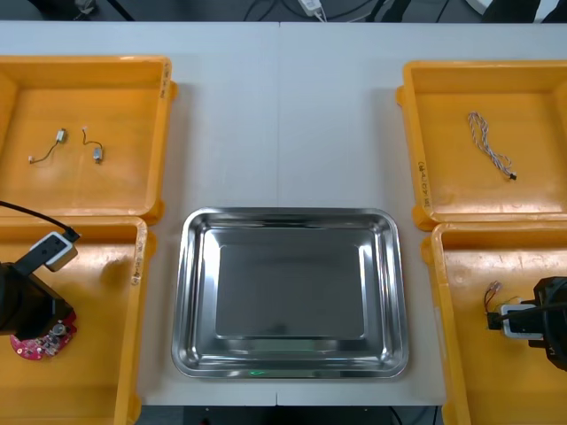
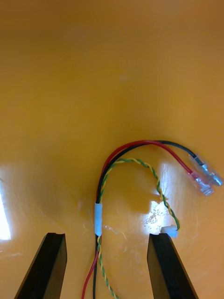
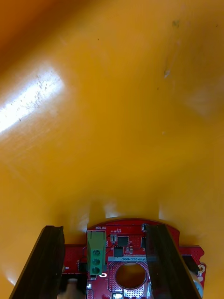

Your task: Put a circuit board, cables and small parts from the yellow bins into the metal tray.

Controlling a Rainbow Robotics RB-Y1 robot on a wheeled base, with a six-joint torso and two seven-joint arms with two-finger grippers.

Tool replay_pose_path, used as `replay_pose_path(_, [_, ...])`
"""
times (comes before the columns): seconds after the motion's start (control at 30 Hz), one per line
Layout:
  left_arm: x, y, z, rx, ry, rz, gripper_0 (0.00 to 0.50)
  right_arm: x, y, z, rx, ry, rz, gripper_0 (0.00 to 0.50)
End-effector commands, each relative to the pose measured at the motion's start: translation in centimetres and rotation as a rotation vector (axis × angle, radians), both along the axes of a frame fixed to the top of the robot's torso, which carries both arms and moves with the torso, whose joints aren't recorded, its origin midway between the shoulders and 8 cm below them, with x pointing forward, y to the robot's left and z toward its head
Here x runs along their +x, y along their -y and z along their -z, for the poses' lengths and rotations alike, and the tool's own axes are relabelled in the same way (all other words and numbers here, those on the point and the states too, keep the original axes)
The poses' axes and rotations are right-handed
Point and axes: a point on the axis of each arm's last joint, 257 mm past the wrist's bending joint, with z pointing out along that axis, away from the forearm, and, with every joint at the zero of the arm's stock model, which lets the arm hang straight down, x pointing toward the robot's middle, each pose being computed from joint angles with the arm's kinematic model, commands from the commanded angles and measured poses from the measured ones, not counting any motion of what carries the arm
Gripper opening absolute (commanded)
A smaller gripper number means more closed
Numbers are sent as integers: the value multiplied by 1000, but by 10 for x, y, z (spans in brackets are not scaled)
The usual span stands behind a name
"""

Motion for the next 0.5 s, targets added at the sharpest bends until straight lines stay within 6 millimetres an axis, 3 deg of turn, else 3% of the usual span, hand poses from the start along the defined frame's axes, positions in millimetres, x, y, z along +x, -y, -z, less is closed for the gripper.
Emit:
replay_pose_path(0.03, [-13,-16,6,89,-26,102,500,-7,8,8,-6,-19,25,500])
replay_pose_path(0.43, [-15,-18,9,91,-25,101,500,-6,-8,22,63,-6,47,500])
replay_pose_path(0.47, [-16,-19,9,91,-27,100,488,-5,-9,23,65,-6,47,500])
replay_pose_path(0.5, [-16,-19,10,92,-28,101,343,-6,-10,24,69,-6,49,500])
